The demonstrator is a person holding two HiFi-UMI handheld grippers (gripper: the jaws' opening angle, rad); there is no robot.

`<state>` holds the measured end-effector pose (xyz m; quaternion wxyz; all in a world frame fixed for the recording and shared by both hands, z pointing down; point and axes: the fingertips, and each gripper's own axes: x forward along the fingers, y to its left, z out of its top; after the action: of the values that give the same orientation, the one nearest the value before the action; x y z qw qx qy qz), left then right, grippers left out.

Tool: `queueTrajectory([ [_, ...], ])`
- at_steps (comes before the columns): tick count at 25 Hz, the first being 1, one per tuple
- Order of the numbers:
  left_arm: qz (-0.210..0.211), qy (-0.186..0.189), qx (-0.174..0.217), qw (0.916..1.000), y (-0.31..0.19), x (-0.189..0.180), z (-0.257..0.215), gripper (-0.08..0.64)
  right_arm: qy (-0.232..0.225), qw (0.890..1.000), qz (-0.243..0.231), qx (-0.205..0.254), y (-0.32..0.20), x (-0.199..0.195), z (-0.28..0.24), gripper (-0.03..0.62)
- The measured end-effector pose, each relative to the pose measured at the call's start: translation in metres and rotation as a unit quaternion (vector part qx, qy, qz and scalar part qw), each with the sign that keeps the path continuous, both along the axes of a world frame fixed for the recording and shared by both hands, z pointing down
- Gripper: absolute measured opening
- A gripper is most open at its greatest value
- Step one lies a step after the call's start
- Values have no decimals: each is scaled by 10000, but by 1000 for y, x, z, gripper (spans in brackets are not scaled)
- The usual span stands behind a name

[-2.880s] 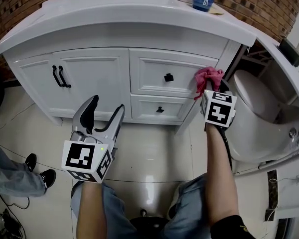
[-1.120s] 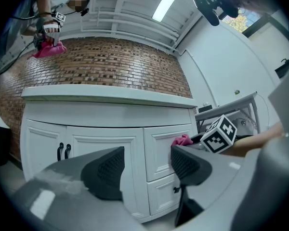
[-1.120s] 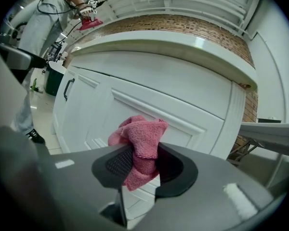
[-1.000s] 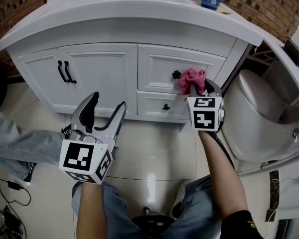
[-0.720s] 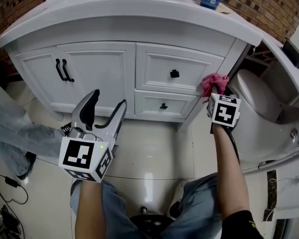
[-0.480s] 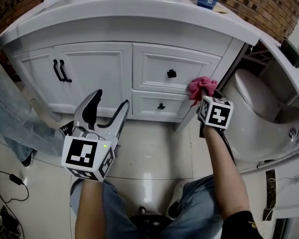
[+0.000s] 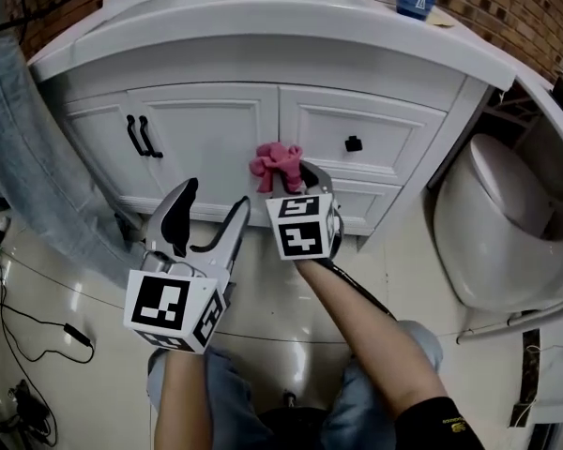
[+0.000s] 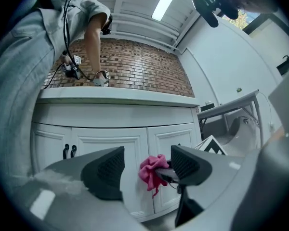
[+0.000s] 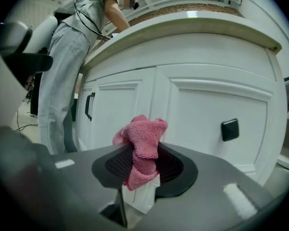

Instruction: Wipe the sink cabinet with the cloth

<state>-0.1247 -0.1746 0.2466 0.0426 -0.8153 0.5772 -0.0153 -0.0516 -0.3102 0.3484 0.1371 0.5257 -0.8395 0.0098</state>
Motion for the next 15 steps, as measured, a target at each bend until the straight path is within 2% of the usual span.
queueTrajectory([
  [2,-71,-46,-41,10000,2,-11,1,305,-101,9999,59,-87,-10,-7,4,127],
  [5,-175,-77,-68,9998,4,-27,1,305,-214,9993,211,-236,-22,5,9,127],
  [8,-210,-32,-59,9998,4,-33,1,305,-75,9992,353,-151,-25,28,10,127],
  [12,-53,17,-50,10000,-1,-21,3,305,-13,9957,923,-124,-29,99,11,127],
  [15,96,30,-41,9999,-4,-9,2,305,-62,9881,1528,-178,-28,171,9,127],
])
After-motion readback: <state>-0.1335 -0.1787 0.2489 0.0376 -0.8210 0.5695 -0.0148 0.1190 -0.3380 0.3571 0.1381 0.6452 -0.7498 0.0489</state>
